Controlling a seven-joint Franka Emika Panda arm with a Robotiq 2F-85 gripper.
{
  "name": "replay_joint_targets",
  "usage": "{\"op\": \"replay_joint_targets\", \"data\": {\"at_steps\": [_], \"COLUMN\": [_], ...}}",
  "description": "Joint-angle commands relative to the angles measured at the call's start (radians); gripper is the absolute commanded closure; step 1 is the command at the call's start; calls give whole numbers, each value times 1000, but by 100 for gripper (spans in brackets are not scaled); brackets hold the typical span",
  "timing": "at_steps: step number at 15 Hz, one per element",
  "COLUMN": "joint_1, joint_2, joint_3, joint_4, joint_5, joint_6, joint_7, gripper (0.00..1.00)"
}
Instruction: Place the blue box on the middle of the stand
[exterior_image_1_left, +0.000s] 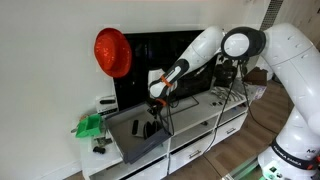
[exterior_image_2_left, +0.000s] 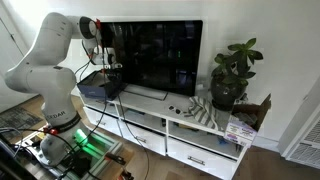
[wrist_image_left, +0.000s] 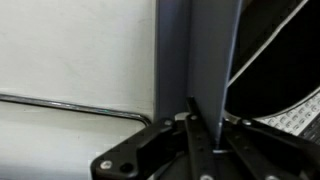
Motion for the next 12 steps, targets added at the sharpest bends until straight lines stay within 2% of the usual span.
{"op": "replay_joint_targets", "data": {"at_steps": [1,4,7,10,12], "joint_1": [-35,-90,-218,-436,-592], "joint_2": [-127,-214,-271,-279,-248], "joint_3": [35,78,174,355,483], "joint_4": [-172,-318,-449,-546,-565], "joint_5": [-7,12,79,204,301], "joint_6": [104,206,297,366,350], "joint_7": [-82,-182,-331,-565,-714], "gripper": [99,99,99,99,99]}}
